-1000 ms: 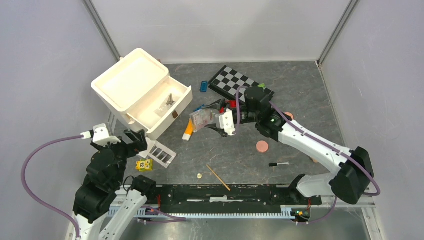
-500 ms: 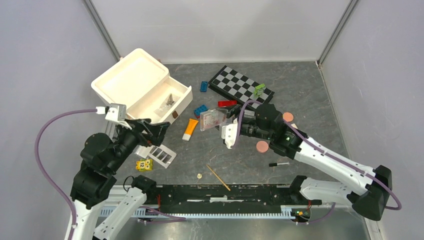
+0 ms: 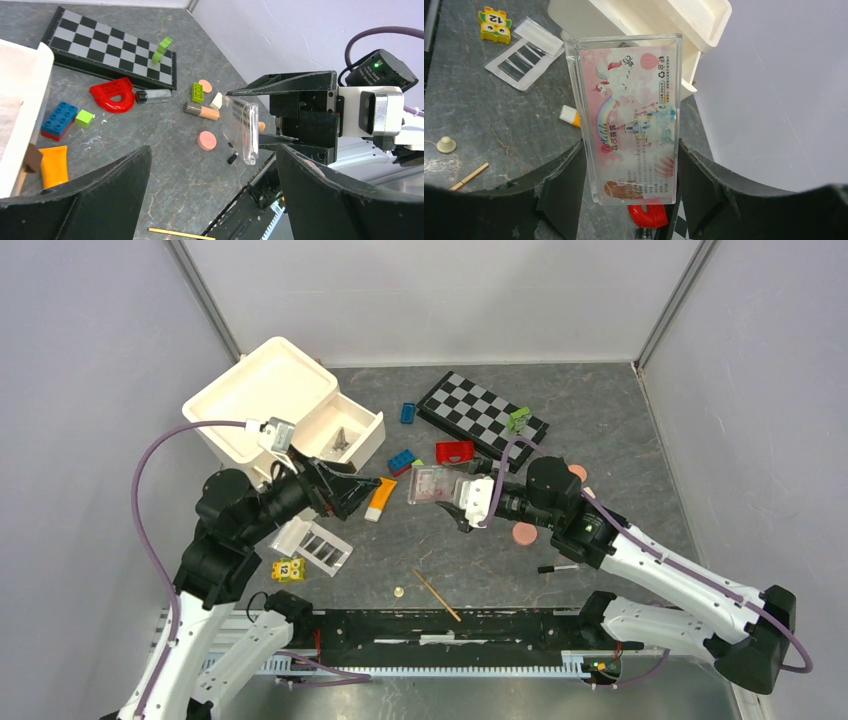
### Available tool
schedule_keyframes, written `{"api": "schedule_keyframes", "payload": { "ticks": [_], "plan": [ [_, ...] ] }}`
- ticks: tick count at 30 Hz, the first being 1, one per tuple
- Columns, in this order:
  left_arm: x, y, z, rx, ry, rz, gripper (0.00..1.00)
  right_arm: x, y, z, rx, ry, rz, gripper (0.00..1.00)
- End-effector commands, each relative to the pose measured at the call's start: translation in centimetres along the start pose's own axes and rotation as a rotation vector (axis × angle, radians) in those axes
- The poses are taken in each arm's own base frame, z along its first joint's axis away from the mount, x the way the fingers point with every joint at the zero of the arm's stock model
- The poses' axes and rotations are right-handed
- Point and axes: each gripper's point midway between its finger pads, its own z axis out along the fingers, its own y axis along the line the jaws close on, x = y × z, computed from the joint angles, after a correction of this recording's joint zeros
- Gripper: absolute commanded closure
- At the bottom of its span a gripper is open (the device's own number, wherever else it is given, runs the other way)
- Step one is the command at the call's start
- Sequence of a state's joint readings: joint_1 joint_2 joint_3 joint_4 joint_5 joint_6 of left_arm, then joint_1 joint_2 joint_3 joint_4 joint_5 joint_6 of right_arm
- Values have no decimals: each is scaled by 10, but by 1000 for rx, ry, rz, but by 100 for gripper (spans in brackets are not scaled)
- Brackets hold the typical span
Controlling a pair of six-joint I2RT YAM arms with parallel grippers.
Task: Organize the makeup
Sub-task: Pick up the makeup tool from the center of the board.
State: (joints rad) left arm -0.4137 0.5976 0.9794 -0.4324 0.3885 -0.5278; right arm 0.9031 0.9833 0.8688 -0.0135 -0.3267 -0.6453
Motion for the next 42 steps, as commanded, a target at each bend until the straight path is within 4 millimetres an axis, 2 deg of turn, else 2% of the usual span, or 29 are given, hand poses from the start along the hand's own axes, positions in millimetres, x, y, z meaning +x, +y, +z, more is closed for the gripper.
{"api": "schedule_keyframes", "payload": {
  "ticks": [1, 12, 18, 20, 32, 34, 37, 38, 40, 42],
  "plan": [
    [-5, -21, 10, 108, 2, -21, 1, -16, -1, 4, 6, -74, 46, 84],
    [29, -39, 42, 135, 106, -1, 10, -8, -1, 16, 0, -40, 68, 85],
    [50, -42, 57, 107, 155, 34, 23, -12, 4, 17, -15, -65, 77, 85],
    [55, -39, 61, 86, 168, 41, 30, -11, 5, 16, -16, -66, 76, 85],
    [66, -34, 79, 35, 224, 70, 87, -5, 8, 10, -7, -46, 66, 80],
    [66, -32, 80, 27, 227, 81, 97, -5, 8, 8, 3, -46, 64, 74],
    [64, -28, 79, 8, 216, 102, 98, -5, 8, 4, 13, -47, 61, 58],
    [63, -26, 79, -2, 209, 111, 98, -5, 8, 2, 15, -49, 62, 45],
    [61, -21, 80, -18, 198, 140, 98, -8, 10, -3, 14, -61, 60, 3],
    [57, -17, 82, -42, 194, 178, 98, -13, 10, -10, 19, -72, 85, 2]
  ]
}}
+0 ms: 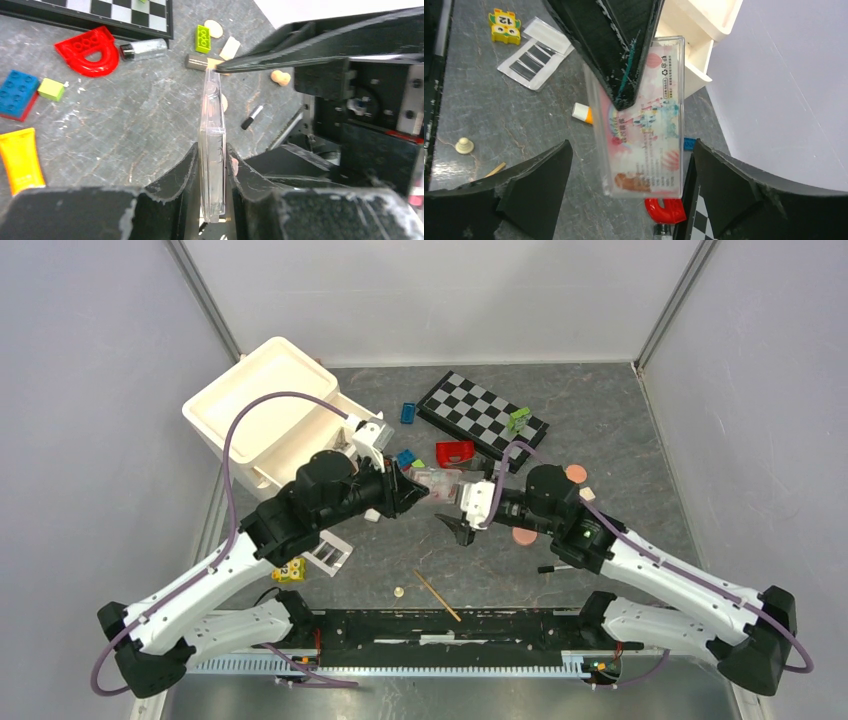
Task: Organize the makeup
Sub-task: Pick up the makeup tool from the center of the board.
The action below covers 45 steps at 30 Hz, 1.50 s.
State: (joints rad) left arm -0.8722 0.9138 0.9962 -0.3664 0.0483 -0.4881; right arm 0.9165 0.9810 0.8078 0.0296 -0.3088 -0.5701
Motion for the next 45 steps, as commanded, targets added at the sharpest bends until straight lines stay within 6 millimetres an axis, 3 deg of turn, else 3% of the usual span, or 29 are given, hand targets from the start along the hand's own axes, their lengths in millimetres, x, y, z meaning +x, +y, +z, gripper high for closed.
{"api": "schedule_keyframes", "payload": {
  "ticks": [1, 4, 8, 13, 17, 22, 29, 35, 39, 45],
  "plan": [
    [-26, 5, -3, -47, -61, 131, 98, -28, -3, -17, 26, -91, 24, 2],
    [-39, 7, -9, -71, -90, 206, 98, -26, -7, -32, 104, -96, 103, 2],
    [-55, 14, -22, -106, -159, 335, 98, -23, -27, -61, 305, -103, 309, 2],
    [-64, -3, -34, 21, -206, 712, 98, -19, -52, -96, 538, -81, 640, 2],
    [-74, -5, -42, 31, -254, 950, 98, -25, -62, -110, 625, -85, 820, 2],
    [-89, 11, -50, -99, -290, 1252, 98, -31, -75, -118, 721, -168, 1000, 2],
    [-114, 18, -69, -312, -431, 1739, 98, -46, -83, -105, 721, -313, 1226, 2],
    [-135, 19, -83, -541, -524, 1981, 98, -59, -80, -74, 611, -480, 1464, 2],
    [-132, 21, -79, -573, -485, 2073, 98, -74, -82, -49, 509, -552, 1520, 2],
    [-117, 23, -69, -548, -444, 2144, 98, -82, -98, -25, 470, -607, 1525, 2]
  ]
}}
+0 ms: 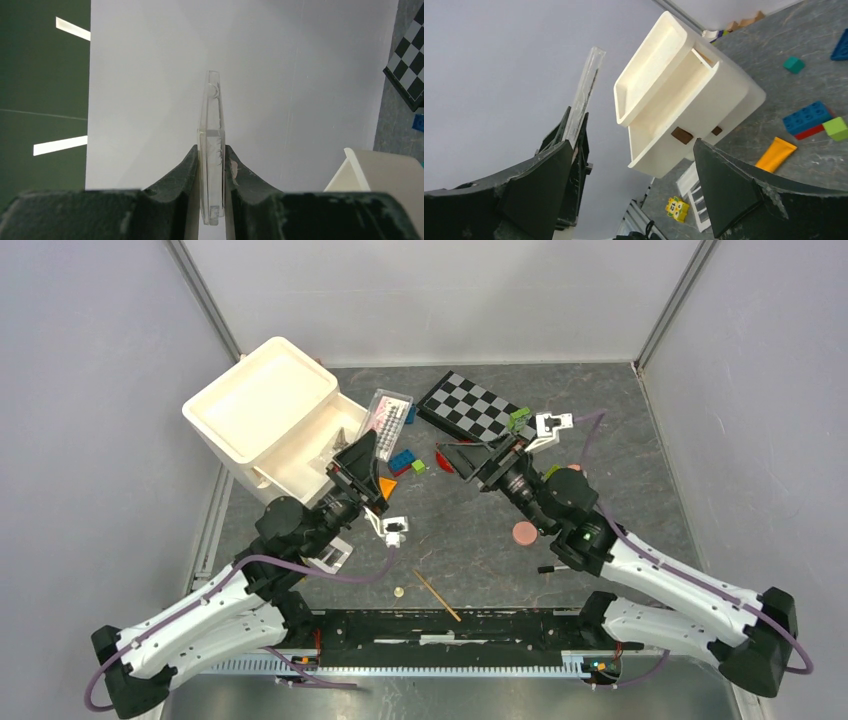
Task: Organize the makeup
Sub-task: Pick up the makeup tool from the center of the board.
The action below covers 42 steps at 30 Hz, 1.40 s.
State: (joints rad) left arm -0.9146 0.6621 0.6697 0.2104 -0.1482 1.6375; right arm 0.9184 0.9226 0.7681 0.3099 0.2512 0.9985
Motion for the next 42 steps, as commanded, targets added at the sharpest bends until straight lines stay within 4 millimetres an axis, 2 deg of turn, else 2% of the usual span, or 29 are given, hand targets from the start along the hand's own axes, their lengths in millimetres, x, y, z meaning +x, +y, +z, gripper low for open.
{"api": "schedule_keyframes", "payload": {
  "ticks": [1, 5, 10, 13, 15, 16, 20, 23, 27, 29, 33, 38, 42],
  "plan": [
    [-5, 10, -2, -41, 1, 124, 98, -20, 37, 17, -146, -46, 79, 2],
    [-13, -4, -5, 33, -16, 208, 98, -26, 31, 36, -231, 88, 18, 2],
    [-21, -15, -8, 81, -45, 254, 98, -29, -9, 51, -201, 278, -88, 2],
    [-25, -25, -8, 112, -60, 269, 98, -34, -11, 54, -250, 366, -113, 2],
    [-32, -30, -8, 121, -88, 273, 98, -35, -6, 54, -295, 399, -130, 2],
    [-36, -33, -8, 126, -104, 273, 98, -34, 0, 53, -332, 424, -142, 2],
    [-41, -46, -6, 182, -118, 306, 98, -23, 3, 56, -372, 538, -112, 2],
    [-44, -44, -5, 172, -129, 304, 98, -23, 9, 53, -404, 546, -128, 2],
    [-45, -44, -4, 170, -129, 306, 98, -19, -4, 59, -341, 595, -160, 2],
    [-46, -45, -3, 172, -131, 308, 98, -15, -11, 61, -320, 612, -151, 7],
    [-49, -46, -3, 176, -140, 312, 98, -4, -12, 61, -349, 652, -105, 19],
    [-50, -47, -2, 179, -142, 319, 98, 10, -9, 61, -379, 701, -88, 18],
    [-52, -51, 0, 192, -147, 325, 98, 19, -6, 59, -406, 733, -66, 25]
  ]
}}
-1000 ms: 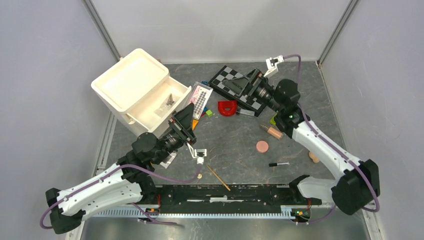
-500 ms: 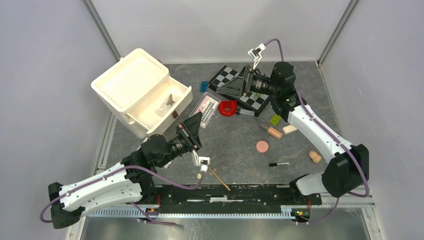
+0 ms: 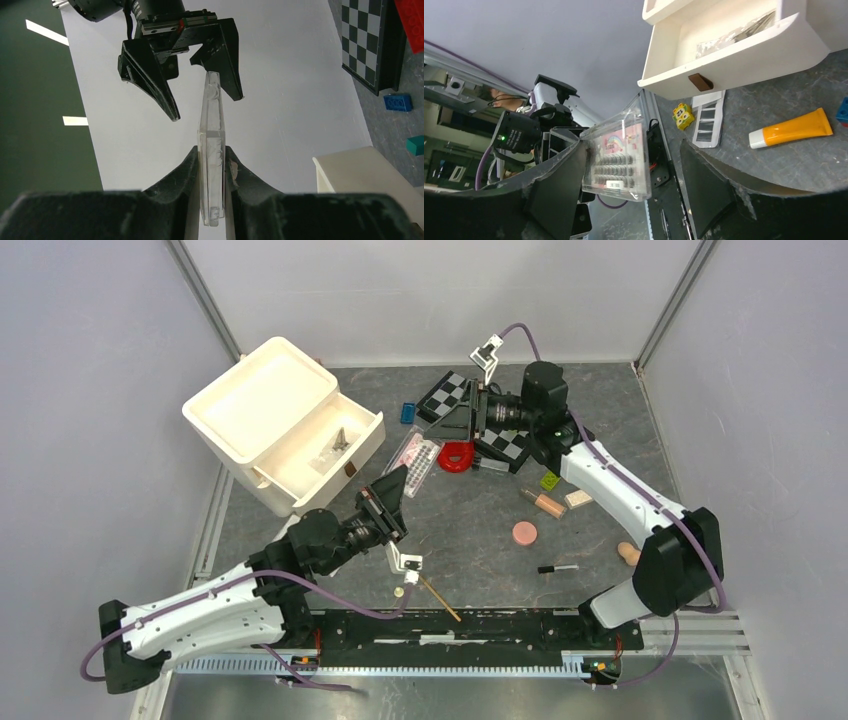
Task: Organize the makeup
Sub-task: Pick up the makeup tool from the center of the board.
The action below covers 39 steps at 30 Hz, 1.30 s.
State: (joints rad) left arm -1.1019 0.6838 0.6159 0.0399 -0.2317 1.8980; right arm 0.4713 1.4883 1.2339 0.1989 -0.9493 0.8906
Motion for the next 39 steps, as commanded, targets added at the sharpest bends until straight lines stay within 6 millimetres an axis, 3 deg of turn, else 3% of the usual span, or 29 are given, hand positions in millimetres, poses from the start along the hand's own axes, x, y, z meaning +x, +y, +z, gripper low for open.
{"api": "schedule_keyframes", "payload": {
  "ticks": [1, 6, 11, 14, 23, 28, 29, 31, 32, 33, 39],
  "plan": [
    [1, 10, 1, -19, 8, 44, 98, 2, 22, 5, -88, 34, -36, 29],
    [0, 10, 2, -18, 8, 48, 98, 12, 25, 9, -127, 58, -14, 42],
    [1, 10, 3, -16, 17, 53, 98, 25, 24, 10, -145, 90, 2, 44],
    [2, 10, 3, -14, 22, 55, 97, 31, 23, 9, -150, 107, 10, 51],
    [3, 9, 6, -9, 34, 47, 91, 32, 34, 7, -181, 99, 8, 82],
    [6, 8, 6, -13, 51, 22, 74, 30, 49, 0, -248, 54, 21, 98],
    [7, 8, 6, -16, 55, 15, 67, 30, 51, 0, -258, 49, 25, 99],
    [7, 9, 6, -23, 55, -2, 37, 28, 52, -1, -262, 29, 28, 100],
    [8, 10, 5, -26, 57, -7, 9, 27, 53, -1, -262, 22, 31, 100],
    [8, 10, 4, -29, 59, -12, 0, 25, 52, 0, -260, 14, 32, 100],
    [13, 14, -6, -63, 68, -64, 0, 6, 52, -2, -252, -44, 13, 100]
  ]
}}
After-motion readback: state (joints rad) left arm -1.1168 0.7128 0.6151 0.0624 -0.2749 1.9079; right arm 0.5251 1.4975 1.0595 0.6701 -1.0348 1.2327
